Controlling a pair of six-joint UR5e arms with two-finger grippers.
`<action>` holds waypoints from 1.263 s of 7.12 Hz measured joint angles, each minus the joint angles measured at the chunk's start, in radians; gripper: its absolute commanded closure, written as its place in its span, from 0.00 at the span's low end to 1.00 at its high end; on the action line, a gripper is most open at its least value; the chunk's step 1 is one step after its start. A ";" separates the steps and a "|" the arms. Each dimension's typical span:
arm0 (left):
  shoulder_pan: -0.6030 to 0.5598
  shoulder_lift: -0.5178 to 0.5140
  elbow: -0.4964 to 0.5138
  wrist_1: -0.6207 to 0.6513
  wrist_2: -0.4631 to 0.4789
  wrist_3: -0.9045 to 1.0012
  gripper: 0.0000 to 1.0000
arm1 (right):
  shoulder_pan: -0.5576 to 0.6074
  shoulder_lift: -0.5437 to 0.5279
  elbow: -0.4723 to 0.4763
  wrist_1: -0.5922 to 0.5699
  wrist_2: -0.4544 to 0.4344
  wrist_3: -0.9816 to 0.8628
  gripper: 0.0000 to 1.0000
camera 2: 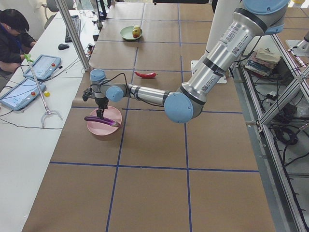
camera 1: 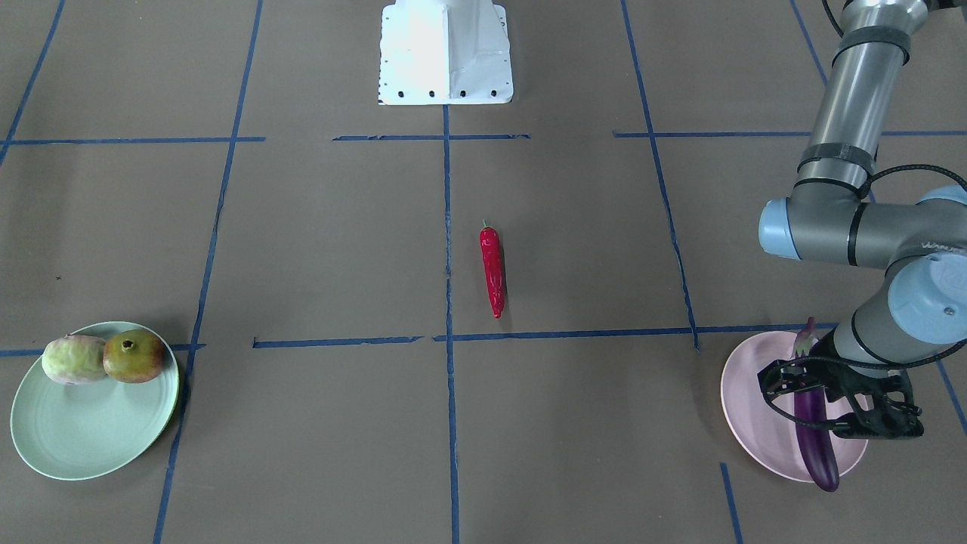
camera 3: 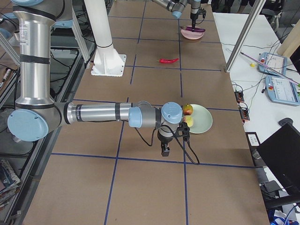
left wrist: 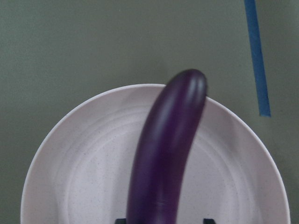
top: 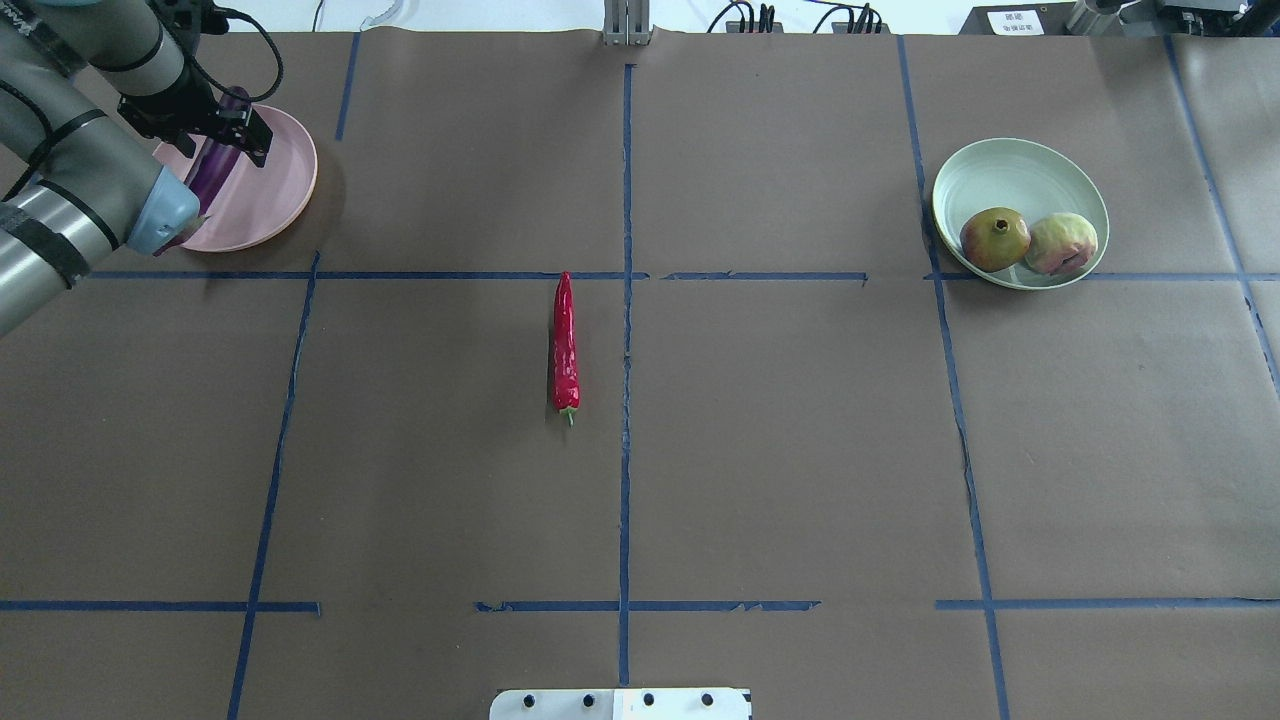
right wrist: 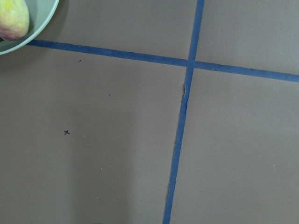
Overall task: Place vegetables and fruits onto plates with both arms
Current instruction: 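Move the left gripper to the red chili pepper and grasp it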
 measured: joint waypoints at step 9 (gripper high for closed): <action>0.555 -0.125 -0.416 0.318 0.301 -0.727 0.08 | 0.000 0.000 -0.001 0.000 0.000 0.000 0.00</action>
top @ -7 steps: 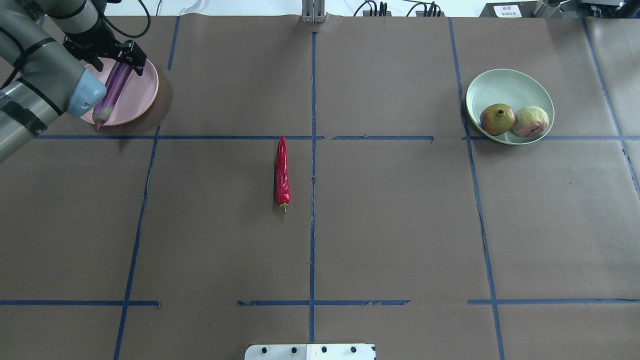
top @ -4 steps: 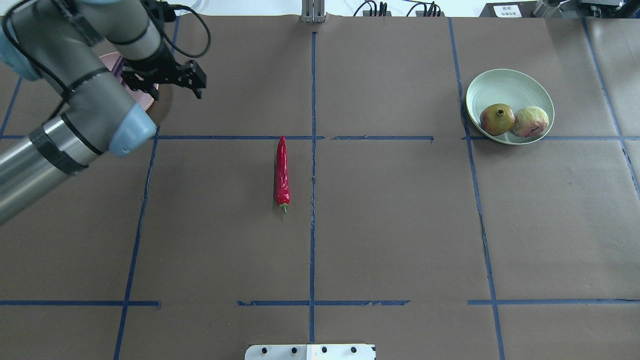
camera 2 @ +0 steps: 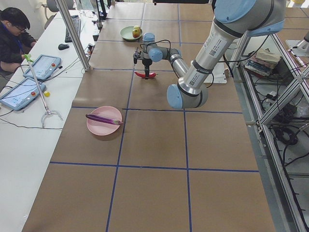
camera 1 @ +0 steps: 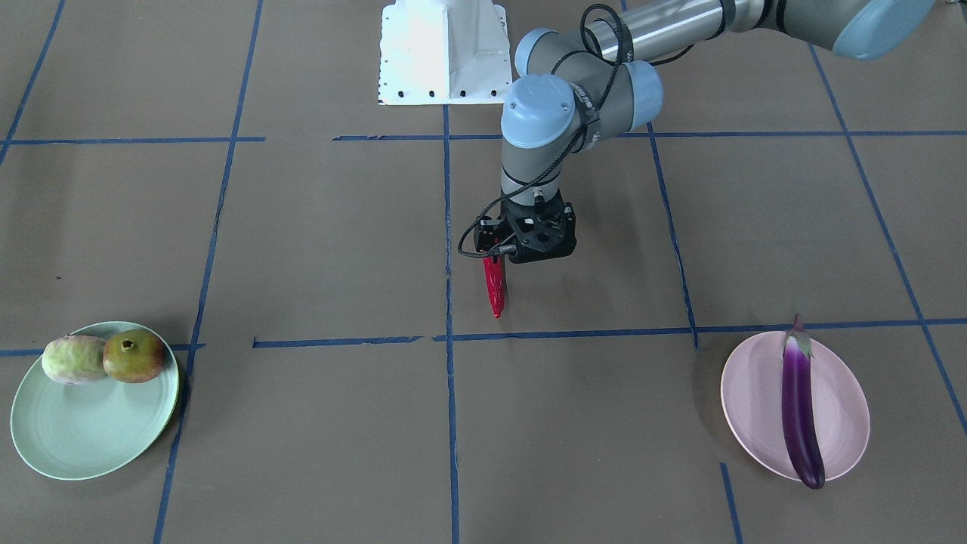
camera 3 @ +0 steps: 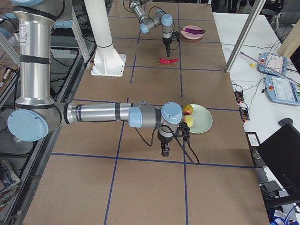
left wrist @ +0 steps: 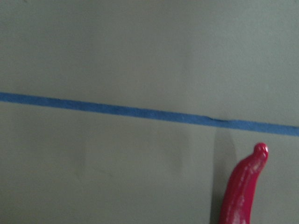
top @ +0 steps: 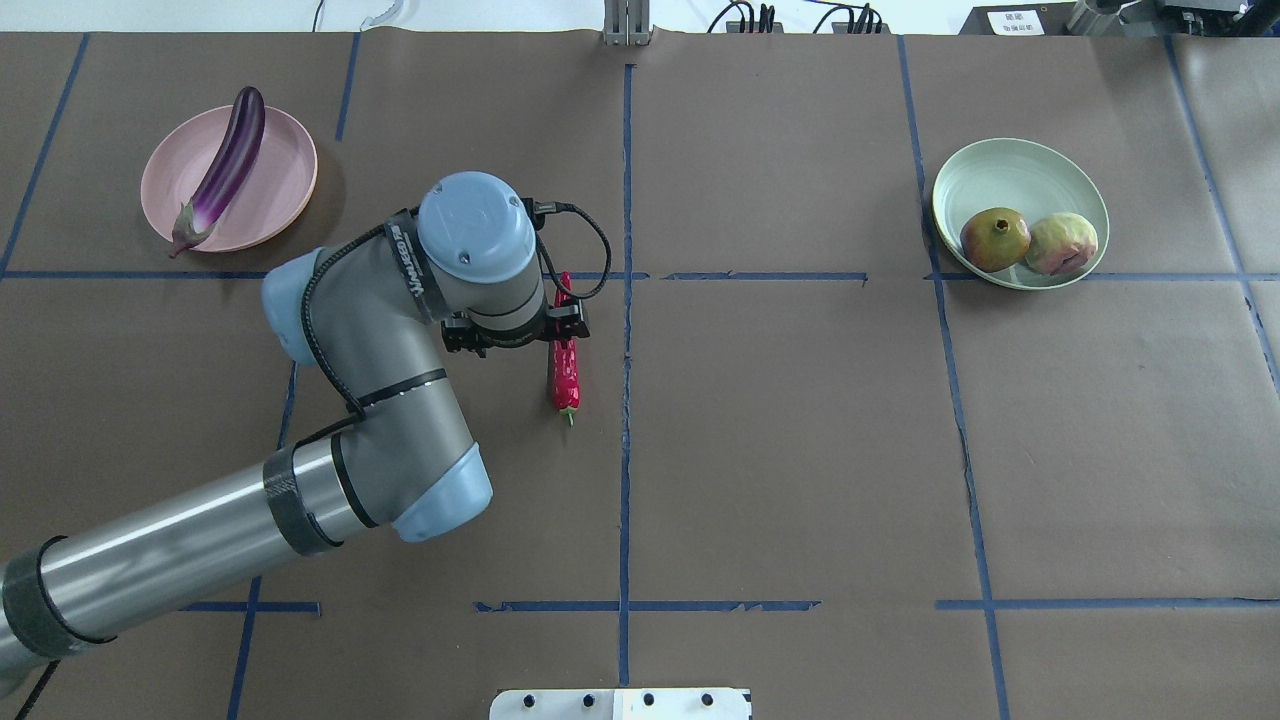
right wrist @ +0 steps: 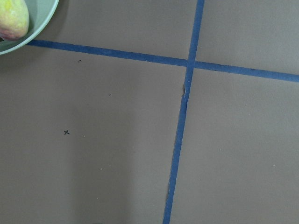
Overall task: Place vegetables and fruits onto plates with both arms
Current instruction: 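Move the left gripper to the red chili pepper and grasp it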
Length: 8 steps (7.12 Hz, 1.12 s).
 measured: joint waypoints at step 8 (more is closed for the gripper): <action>-0.012 -0.059 0.064 0.005 0.031 -0.056 1.00 | 0.000 0.000 -0.003 0.000 0.000 0.000 0.00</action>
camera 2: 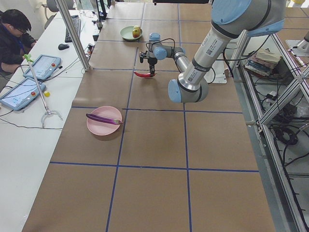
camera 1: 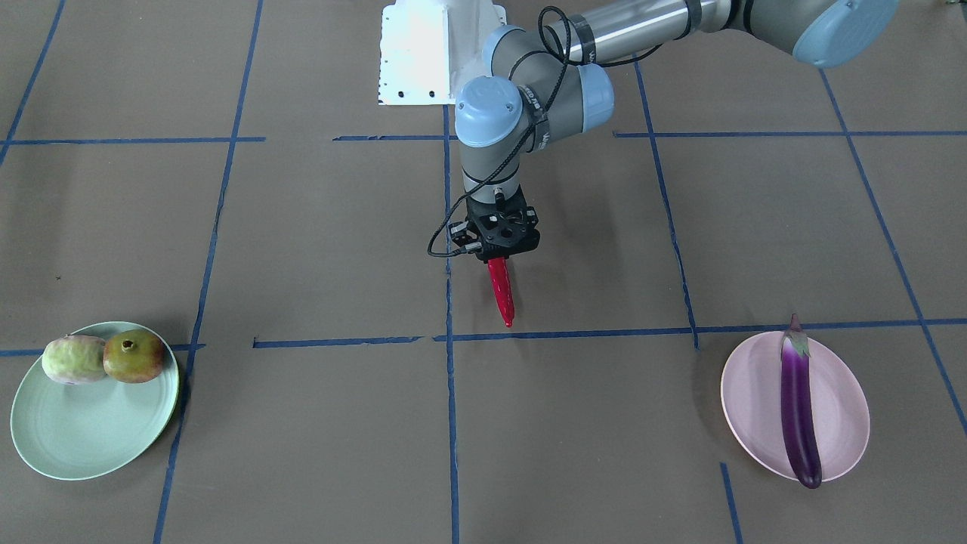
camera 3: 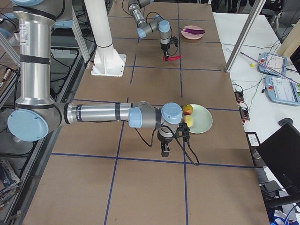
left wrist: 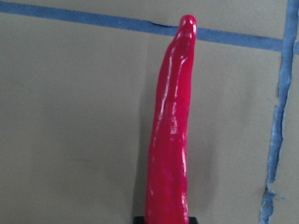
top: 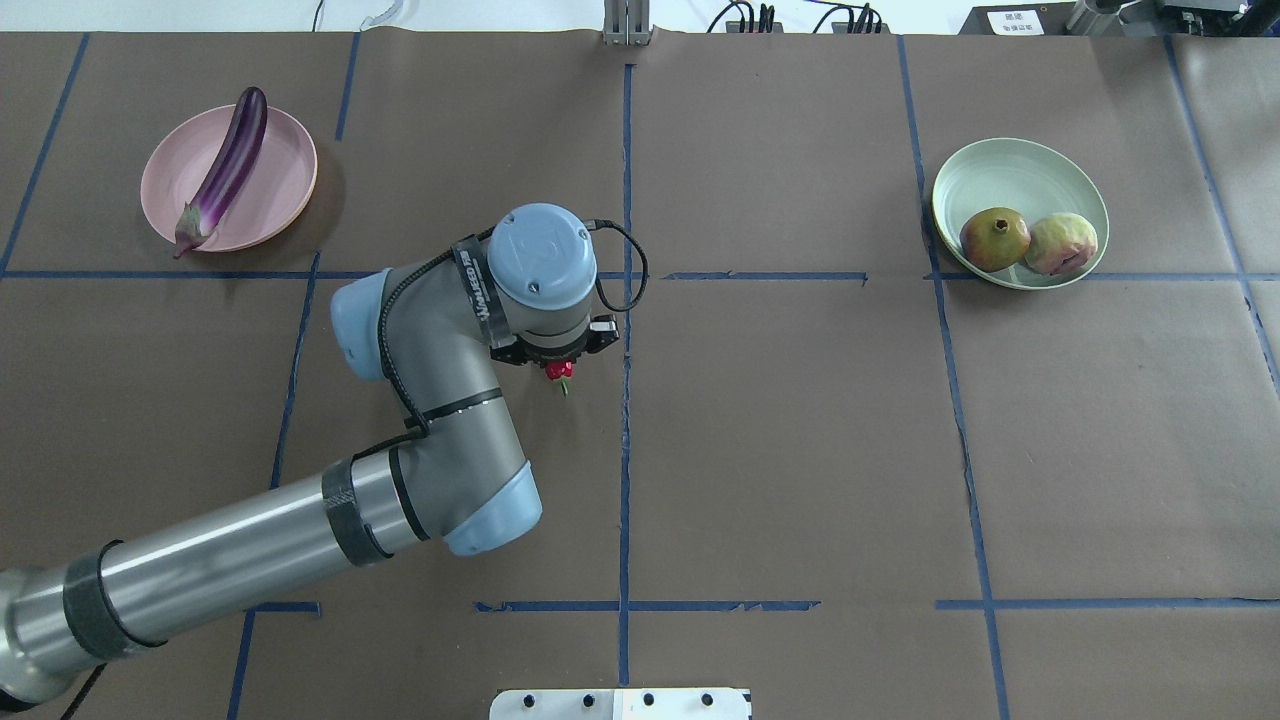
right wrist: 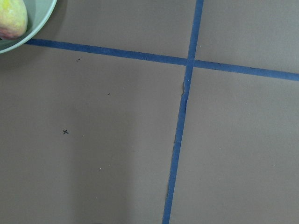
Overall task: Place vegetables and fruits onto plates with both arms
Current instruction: 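Carry the chili pepper with the left gripper onto the pink plate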
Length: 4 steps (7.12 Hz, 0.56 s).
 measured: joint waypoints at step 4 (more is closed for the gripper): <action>-0.350 0.135 -0.008 -0.011 -0.245 0.440 1.00 | 0.000 0.000 -0.003 0.000 0.000 0.000 0.00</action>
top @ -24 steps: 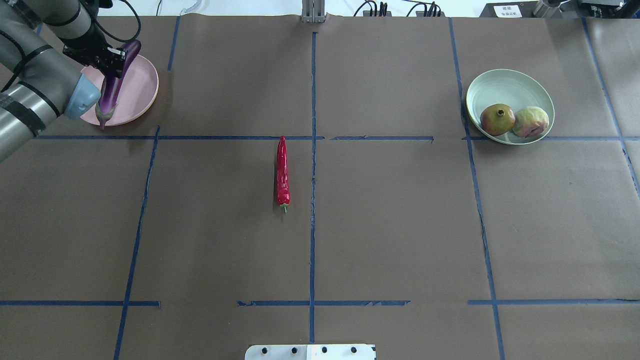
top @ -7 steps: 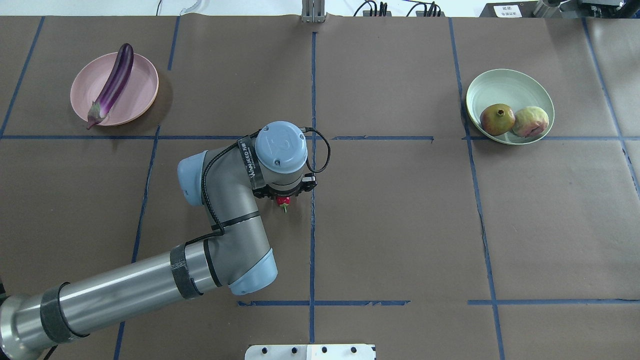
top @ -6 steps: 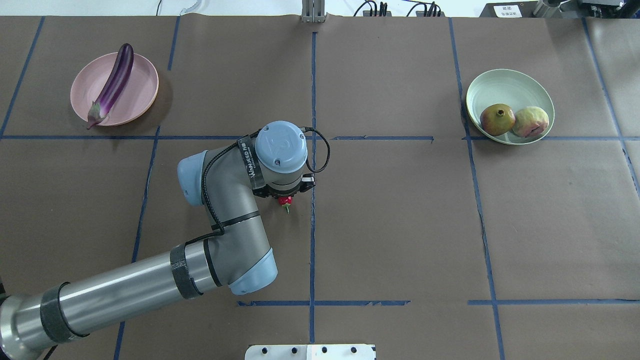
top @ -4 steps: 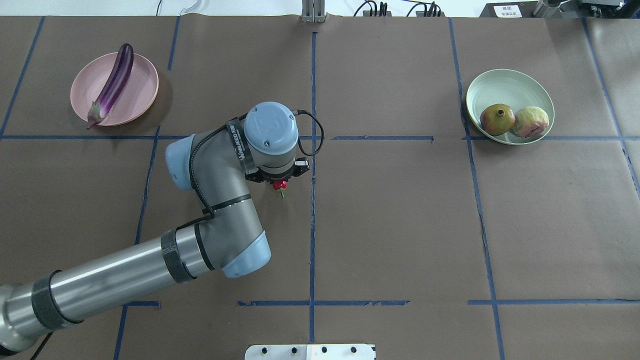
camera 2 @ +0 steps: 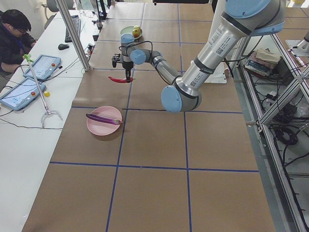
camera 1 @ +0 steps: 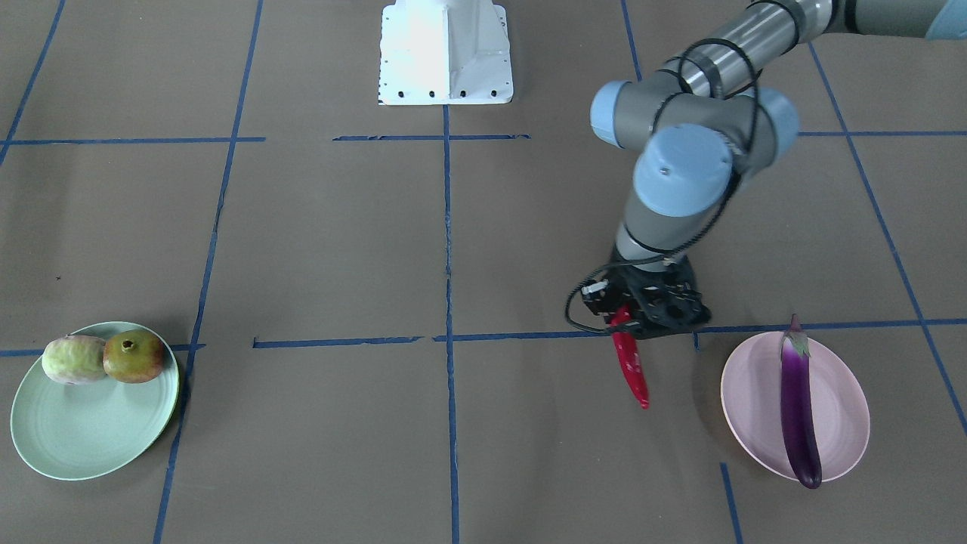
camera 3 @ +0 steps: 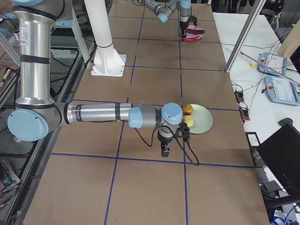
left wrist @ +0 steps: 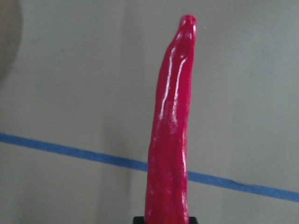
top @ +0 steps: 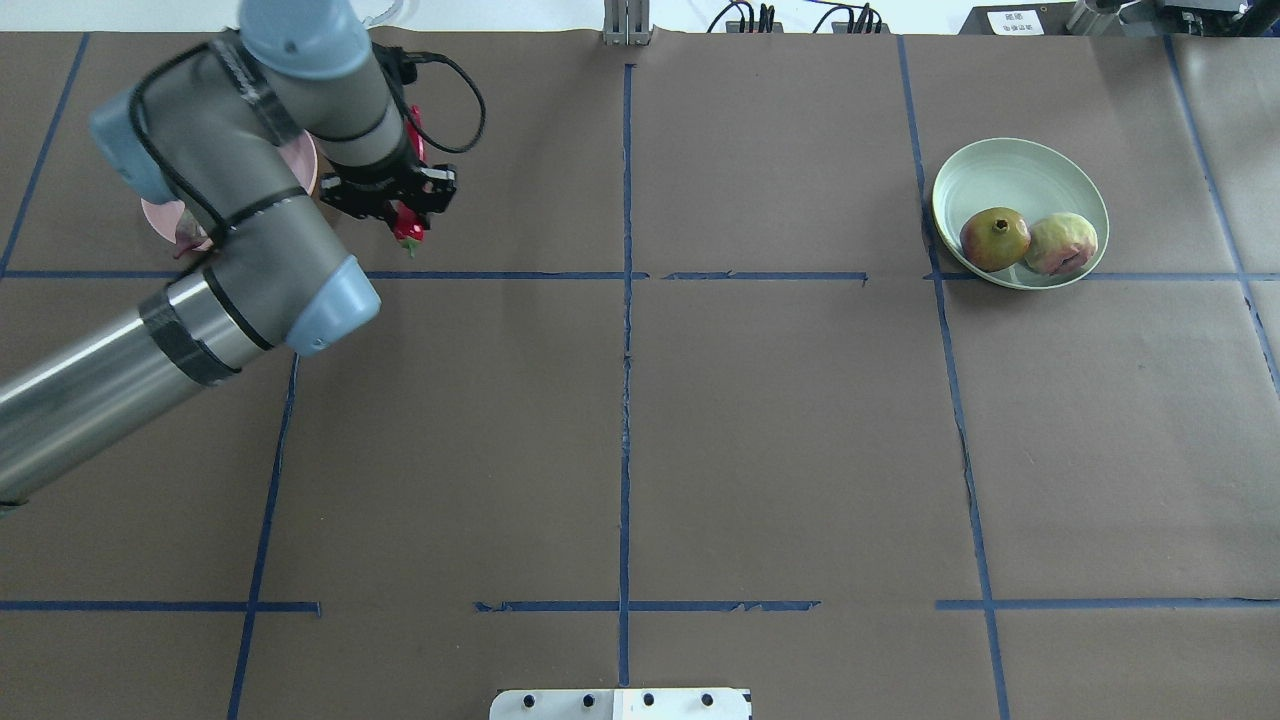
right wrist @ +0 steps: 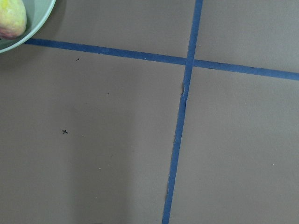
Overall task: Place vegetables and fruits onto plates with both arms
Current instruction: 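Carry the chili pepper with the left gripper onto the pink plate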
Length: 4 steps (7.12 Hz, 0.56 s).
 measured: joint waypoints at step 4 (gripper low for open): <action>-0.134 0.094 0.183 -0.111 -0.029 0.387 0.01 | 0.000 0.000 0.000 0.000 0.000 -0.001 0.00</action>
